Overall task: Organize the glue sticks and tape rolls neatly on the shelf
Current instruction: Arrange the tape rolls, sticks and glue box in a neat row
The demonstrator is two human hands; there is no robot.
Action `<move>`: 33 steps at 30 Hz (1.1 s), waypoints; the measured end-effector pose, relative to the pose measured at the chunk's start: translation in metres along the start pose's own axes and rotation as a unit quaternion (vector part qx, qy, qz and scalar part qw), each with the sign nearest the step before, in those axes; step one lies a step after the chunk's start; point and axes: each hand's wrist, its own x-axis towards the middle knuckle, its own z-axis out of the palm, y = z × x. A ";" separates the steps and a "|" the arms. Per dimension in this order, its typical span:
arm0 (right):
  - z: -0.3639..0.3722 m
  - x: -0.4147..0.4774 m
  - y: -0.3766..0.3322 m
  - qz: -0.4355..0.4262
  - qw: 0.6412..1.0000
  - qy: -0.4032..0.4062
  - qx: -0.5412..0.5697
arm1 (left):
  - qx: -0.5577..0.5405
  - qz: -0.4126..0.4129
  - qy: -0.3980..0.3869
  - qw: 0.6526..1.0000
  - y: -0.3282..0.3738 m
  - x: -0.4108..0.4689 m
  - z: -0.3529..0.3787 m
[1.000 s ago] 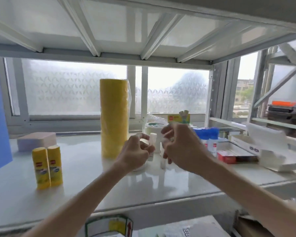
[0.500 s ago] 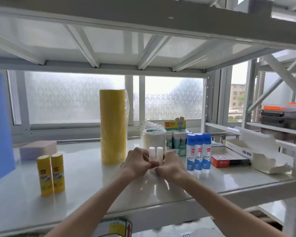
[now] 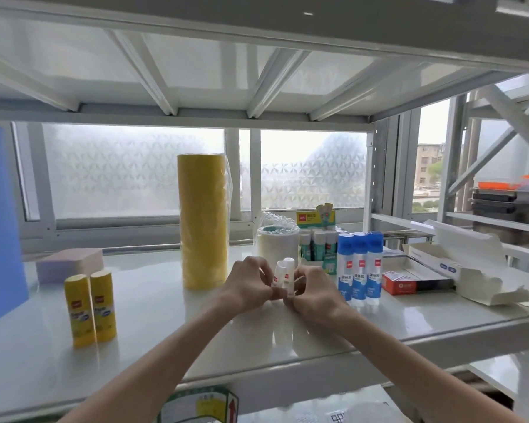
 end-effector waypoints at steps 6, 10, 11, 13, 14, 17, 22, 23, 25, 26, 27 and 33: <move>0.002 0.000 0.005 -0.012 0.999 0.030 0.004 | -0.008 0.021 -0.022 1.000 0.002 -0.005 0.001; 0.001 0.001 0.004 -0.025 0.999 0.036 -0.004 | -0.010 -0.001 0.009 1.000 0.002 -0.006 0.003; 0.001 0.001 0.005 -0.026 0.999 0.036 -0.002 | -0.011 -0.005 0.012 1.000 0.002 -0.006 0.004; 0.002 0.000 0.006 -0.030 0.999 0.036 -0.002 | -0.014 -0.006 0.010 1.000 0.002 -0.005 0.004; 0.001 0.000 0.006 -0.034 0.999 0.036 -0.002 | -0.015 -0.003 0.005 1.000 0.002 -0.004 0.004; 0.000 0.000 0.006 -0.040 0.999 0.031 -0.002 | -0.011 0.009 -0.017 1.000 0.000 -0.002 0.002; 0.001 -0.001 0.006 -0.037 0.999 0.028 0.001 | -0.001 0.004 -0.031 1.000 -0.006 0.000 -0.001; 0.001 -0.001 0.008 -0.034 0.999 0.027 0.001 | 0.007 -0.005 -0.034 0.999 -0.007 0.000 -0.005; 0.001 -0.004 0.010 -0.021 0.999 0.034 -0.005 | 0.028 -0.022 -0.049 0.998 -0.012 -0.004 -0.015; 0.001 -0.006 0.010 -0.012 0.999 0.041 -0.006 | 0.045 -0.028 -0.056 0.997 -0.015 -0.008 -0.020; 0.000 -0.008 0.011 -0.003 0.999 0.049 -0.006 | 0.064 -0.028 -0.061 0.996 -0.018 -0.013 -0.026; 0.001 -0.032 0.000 -0.026 0.996 0.081 -0.025 | 0.106 -0.027 -0.099 0.989 -0.029 -0.040 -0.039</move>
